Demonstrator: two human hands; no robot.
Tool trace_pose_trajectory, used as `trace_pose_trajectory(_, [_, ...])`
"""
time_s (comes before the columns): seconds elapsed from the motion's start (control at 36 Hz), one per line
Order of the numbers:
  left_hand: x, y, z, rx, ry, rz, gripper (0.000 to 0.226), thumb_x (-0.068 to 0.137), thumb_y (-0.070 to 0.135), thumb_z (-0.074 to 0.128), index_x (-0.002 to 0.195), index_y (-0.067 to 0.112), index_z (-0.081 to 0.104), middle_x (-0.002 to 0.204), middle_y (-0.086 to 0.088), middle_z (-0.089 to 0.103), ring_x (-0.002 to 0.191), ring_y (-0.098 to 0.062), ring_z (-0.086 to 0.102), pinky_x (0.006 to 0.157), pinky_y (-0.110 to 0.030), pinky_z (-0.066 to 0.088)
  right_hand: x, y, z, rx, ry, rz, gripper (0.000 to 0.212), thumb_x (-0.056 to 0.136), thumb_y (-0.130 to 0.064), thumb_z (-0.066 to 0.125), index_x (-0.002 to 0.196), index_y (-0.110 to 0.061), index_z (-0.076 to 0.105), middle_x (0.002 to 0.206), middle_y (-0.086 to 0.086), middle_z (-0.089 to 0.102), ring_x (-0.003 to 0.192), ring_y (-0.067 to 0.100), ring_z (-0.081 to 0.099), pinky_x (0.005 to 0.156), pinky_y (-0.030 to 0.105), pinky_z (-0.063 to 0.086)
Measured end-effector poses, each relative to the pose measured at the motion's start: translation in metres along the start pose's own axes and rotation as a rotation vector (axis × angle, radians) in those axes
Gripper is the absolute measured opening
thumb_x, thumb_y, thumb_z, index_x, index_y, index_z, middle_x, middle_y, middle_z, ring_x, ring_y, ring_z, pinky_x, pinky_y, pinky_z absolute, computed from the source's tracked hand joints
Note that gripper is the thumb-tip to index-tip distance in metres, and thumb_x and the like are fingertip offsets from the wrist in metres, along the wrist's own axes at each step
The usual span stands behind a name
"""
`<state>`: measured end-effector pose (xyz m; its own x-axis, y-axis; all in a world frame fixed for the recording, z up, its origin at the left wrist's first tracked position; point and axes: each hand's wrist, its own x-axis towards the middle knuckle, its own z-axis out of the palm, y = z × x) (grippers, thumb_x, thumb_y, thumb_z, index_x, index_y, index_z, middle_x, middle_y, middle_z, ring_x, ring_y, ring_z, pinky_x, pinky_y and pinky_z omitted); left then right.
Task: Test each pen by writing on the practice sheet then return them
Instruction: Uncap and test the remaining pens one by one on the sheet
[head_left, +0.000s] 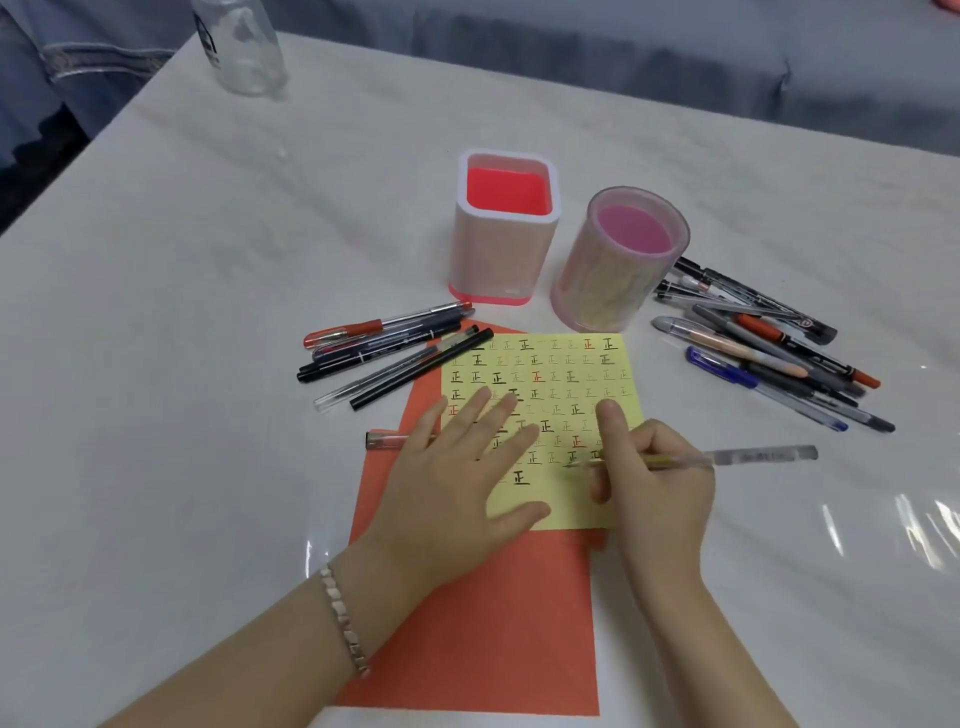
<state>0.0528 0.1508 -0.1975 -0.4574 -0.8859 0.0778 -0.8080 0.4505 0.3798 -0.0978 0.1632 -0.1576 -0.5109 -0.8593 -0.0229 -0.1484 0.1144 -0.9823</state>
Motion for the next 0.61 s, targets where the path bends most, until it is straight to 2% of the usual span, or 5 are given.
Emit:
trace_pose_trajectory(0.11, [0.001,-0.001,0.002,-0.022,0.052,0.001,0.061,0.077,0.065,0.043,0.125,0.031,0.057,0.14,0.002,0.048,0.134,-0.019,0.038,0.109,-0.044,0.017,-0.002,0.013,0.015,-0.061,0.016,-0.033,0.049,0.079,-0.027,0.064,0.046,-0.008,0.035,0.045,0.016,0.039,0.044,0.011,0.035,0.048,0.019,0.032])
trace_pose_trajectory(0.19, [0.001,-0.001,0.003,-0.03,0.082,0.0,0.061,0.075,0.065,0.045,0.124,0.031,0.058,0.14,0.003,0.048,0.134,-0.018,0.038,0.109,-0.045,0.017,-0.004,0.02,0.023,-0.111,0.03,-0.067,0.039,0.074,-0.024,0.053,0.044,-0.016,0.029,0.04,-0.006,0.031,0.043,0.008,0.031,0.046,0.014,0.028])
trace_pose_trajectory(0.25, [0.001,-0.002,0.004,-0.037,0.089,-0.007,0.061,0.074,0.065,0.045,0.124,0.032,0.058,0.14,0.003,0.048,0.134,-0.017,0.037,0.109,-0.045,0.018,-0.005,0.022,0.023,-0.118,0.041,-0.098,0.038,0.074,-0.019,0.052,0.044,-0.018,0.028,0.038,-0.007,0.03,0.042,0.007,0.03,0.046,0.013,0.026])
trace_pose_trajectory(0.47, [0.001,-0.002,0.005,-0.062,0.105,-0.024,0.063,0.073,0.066,0.046,0.124,0.032,0.058,0.142,0.005,0.045,0.136,-0.014,0.034,0.111,-0.045,0.015,-0.004,0.027,0.023,-0.143,0.035,-0.136,0.037,0.07,-0.026,0.052,0.045,-0.008,0.031,0.045,0.016,0.039,0.044,0.011,0.034,0.049,0.018,0.031])
trace_pose_trajectory(0.61, [0.001,-0.002,0.005,-0.064,0.114,-0.027,0.063,0.071,0.066,0.047,0.124,0.033,0.058,0.142,0.006,0.045,0.136,-0.015,0.034,0.111,-0.045,0.014,-0.004,0.027,0.025,-0.175,0.032,-0.132,0.039,0.067,-0.035,0.05,0.045,-0.008,0.033,0.046,0.019,0.042,0.045,0.02,0.038,0.05,0.027,0.033])
